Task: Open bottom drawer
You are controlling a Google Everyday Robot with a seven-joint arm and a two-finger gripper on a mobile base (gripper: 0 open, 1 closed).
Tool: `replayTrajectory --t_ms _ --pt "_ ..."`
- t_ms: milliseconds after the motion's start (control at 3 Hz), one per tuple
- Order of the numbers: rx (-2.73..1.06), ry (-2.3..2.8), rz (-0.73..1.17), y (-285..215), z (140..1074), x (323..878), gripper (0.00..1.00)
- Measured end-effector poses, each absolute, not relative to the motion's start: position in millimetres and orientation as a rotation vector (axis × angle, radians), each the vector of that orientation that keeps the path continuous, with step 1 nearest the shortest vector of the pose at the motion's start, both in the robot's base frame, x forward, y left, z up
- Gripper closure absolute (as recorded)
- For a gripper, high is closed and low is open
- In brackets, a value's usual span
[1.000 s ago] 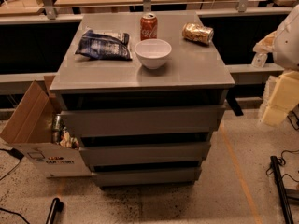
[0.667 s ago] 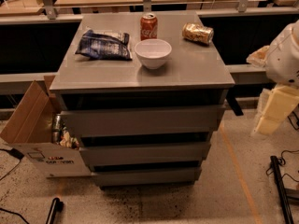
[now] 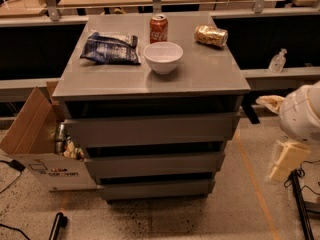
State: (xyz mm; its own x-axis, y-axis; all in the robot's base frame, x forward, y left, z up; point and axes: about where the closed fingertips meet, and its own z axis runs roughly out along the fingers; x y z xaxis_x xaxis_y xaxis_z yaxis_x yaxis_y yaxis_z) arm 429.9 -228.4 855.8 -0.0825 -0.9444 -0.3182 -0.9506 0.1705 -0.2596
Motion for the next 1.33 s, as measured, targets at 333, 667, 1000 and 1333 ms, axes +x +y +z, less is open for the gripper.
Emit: replayTrajectory --t_ms 333,667,1000,1333 --pt "-1.822 2.054 0.037 -222 842 439 0.0" --pt "-1.851 2.006 0.109 -215 790 441 0.0" --pt "-1.893 1.876 0.071 -207 721 440 0.0" --pt "-1.867 1.868 0.031 -208 729 451 0.0"
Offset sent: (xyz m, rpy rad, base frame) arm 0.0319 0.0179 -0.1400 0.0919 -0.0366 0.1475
